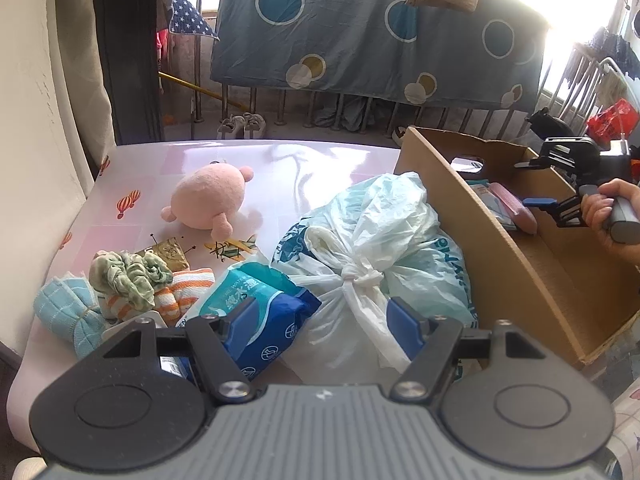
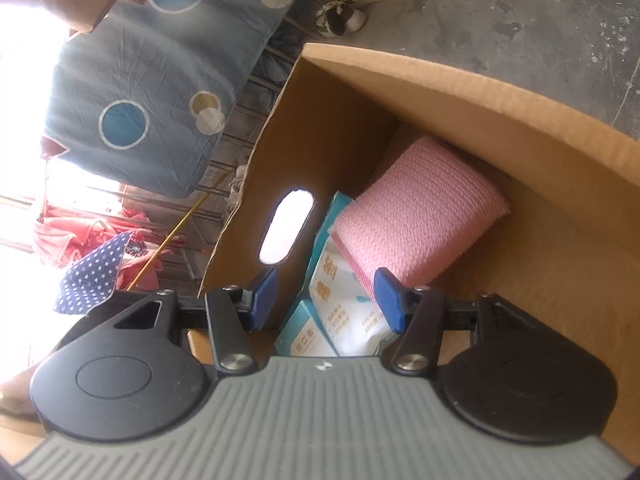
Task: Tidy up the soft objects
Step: 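Reach the right gripper to the blue wet-wipes pack and grasp it, then lift the blue wipes pack with the right gripper and carry it over the box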
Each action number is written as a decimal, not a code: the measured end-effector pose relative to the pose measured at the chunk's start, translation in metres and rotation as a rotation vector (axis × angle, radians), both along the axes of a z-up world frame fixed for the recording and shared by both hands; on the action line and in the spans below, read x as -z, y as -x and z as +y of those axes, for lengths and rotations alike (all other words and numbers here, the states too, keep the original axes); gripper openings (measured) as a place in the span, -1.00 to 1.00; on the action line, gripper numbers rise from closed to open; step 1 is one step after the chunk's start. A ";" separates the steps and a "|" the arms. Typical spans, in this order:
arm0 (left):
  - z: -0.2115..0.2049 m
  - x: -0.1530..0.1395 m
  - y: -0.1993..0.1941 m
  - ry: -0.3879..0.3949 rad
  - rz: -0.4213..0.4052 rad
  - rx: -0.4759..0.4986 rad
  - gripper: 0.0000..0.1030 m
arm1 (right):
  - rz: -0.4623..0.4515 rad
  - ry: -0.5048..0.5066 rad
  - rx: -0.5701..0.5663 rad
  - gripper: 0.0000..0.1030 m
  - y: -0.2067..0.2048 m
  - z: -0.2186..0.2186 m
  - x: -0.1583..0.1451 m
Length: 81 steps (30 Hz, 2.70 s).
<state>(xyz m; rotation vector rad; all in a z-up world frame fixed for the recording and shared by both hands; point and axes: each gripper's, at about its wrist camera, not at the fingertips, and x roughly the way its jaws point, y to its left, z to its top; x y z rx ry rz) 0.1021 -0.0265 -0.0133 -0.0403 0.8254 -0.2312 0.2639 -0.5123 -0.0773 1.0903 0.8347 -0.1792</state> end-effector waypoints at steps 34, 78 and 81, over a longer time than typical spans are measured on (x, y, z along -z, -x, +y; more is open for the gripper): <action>0.072 0.023 0.086 -0.101 -0.233 0.057 0.89 | -0.181 -0.195 -0.656 0.46 0.142 0.269 -0.036; 0.110 0.059 0.073 0.154 0.080 0.051 0.38 | 0.002 -0.094 -0.798 -0.33 0.187 0.282 0.055; 0.100 0.066 0.065 0.190 0.114 0.064 0.31 | -0.016 -0.050 -0.795 -0.32 0.192 0.279 0.050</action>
